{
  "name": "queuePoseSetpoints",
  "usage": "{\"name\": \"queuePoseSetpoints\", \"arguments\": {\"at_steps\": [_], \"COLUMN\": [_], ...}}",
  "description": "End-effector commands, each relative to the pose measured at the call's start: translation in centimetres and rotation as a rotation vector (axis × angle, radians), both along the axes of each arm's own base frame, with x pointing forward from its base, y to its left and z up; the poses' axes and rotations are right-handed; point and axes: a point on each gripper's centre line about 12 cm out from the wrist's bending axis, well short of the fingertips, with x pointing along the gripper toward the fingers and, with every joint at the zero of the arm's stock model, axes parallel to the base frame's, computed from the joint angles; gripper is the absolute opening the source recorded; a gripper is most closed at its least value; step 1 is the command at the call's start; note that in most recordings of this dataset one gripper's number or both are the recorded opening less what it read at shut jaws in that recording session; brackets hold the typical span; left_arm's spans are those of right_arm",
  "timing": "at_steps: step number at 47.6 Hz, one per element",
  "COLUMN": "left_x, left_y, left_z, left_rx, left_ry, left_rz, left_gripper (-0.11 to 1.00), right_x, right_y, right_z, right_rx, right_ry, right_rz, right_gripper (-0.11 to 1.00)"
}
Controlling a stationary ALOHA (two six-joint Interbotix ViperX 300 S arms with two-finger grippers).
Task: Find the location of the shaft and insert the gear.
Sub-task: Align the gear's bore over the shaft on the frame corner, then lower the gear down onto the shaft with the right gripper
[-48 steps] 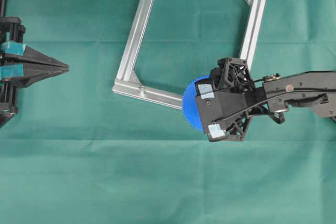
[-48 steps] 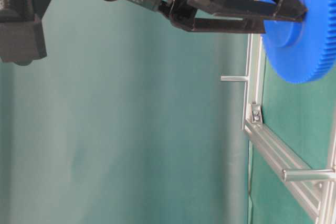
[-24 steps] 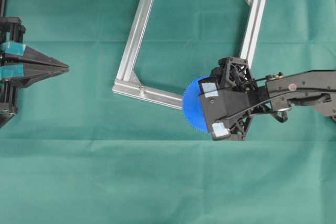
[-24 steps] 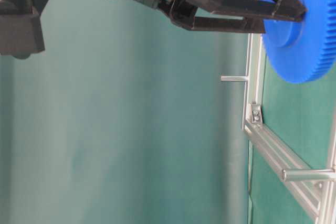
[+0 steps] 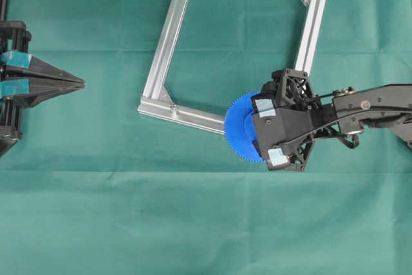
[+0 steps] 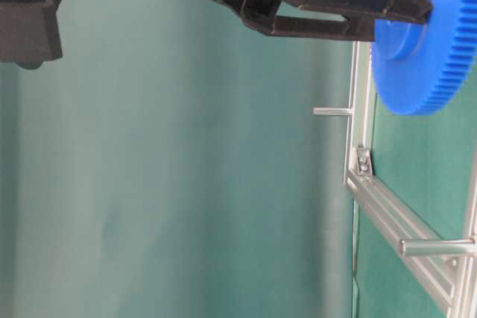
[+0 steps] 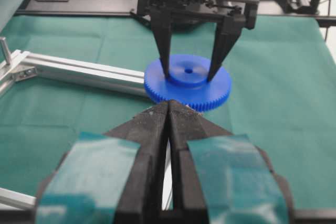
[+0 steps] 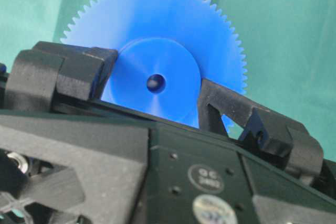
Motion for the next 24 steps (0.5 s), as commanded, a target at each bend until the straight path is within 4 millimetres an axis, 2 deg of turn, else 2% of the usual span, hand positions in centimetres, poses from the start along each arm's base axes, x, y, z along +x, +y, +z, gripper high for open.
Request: {"name": "queuePoseSetpoints", "arguments": {"at_steps": [1, 24], "left_x": [0.27, 0.27], "left_y": [-0.02, -0.02], "left_z": [0.94, 0.92], "left_rx": [-0.003, -0.003], "left_ry": [-0.023, -0.022], "left_rz": [-0.001, -0.001], "left_gripper": [0.01, 0.01], "right_x": [0.17, 0.45], "right_y": [-0.81, -0.76], "right_z": [1.33, 1.36], "right_rx": [-0.004, -0.002], "right_ry": [-0.045, -0.054], "right_rz": [-0.015, -0.013], "right_gripper": [0.70, 0.70]}}
